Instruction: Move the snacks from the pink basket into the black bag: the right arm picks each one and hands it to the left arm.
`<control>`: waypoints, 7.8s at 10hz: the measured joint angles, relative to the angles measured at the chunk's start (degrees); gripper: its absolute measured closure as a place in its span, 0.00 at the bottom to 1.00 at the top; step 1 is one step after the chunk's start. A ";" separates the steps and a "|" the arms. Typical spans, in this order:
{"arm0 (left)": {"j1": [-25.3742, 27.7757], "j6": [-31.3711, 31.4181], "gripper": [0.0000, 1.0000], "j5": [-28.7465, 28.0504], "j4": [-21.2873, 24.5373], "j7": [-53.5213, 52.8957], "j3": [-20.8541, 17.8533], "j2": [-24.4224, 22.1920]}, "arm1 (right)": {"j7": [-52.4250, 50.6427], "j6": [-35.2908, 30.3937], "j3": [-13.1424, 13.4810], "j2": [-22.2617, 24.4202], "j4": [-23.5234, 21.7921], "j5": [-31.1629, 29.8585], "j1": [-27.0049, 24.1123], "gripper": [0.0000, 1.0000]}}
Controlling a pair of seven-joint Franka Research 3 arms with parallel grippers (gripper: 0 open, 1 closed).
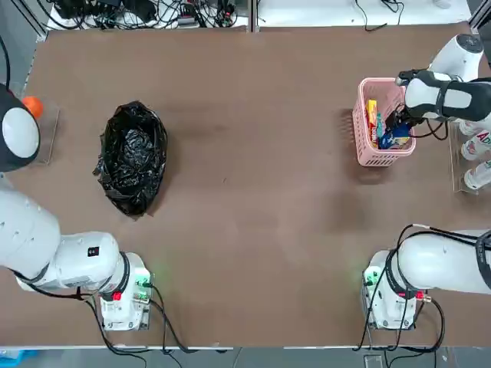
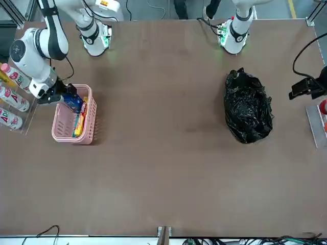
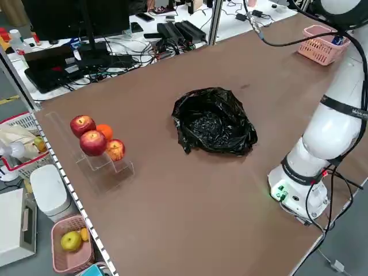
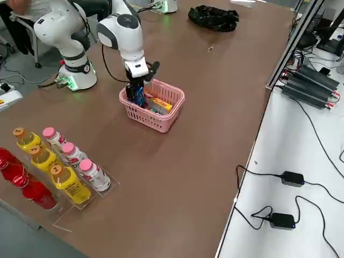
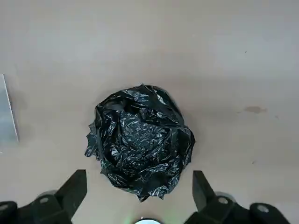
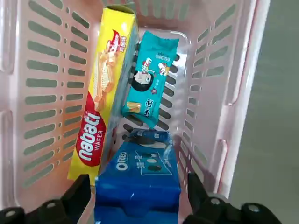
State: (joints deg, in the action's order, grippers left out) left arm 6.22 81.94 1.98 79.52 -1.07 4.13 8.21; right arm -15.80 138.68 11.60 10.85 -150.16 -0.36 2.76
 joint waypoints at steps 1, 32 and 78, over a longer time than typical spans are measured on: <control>-0.13 0.00 0.00 0.00 0.00 0.02 0.01 0.18 | -0.28 0.14 0.00 -0.21 -0.06 0.00 0.00 0.09; -0.66 0.00 0.00 0.26 0.02 2.03 0.28 1.36 | -2.21 -33.30 -2.15 0.59 24.93 0.01 1.78 0.56; -26.77 17.85 0.49 20.46 1.28 91.86 0.83 12.99 | 36.16 23.61 -2.04 -34.01 58.13 62.00 54.59 0.57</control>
State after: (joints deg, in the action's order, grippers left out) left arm -20.55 99.79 22.44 80.80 90.79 4.96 21.19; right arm 20.35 162.29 9.56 -23.16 -92.03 61.64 57.36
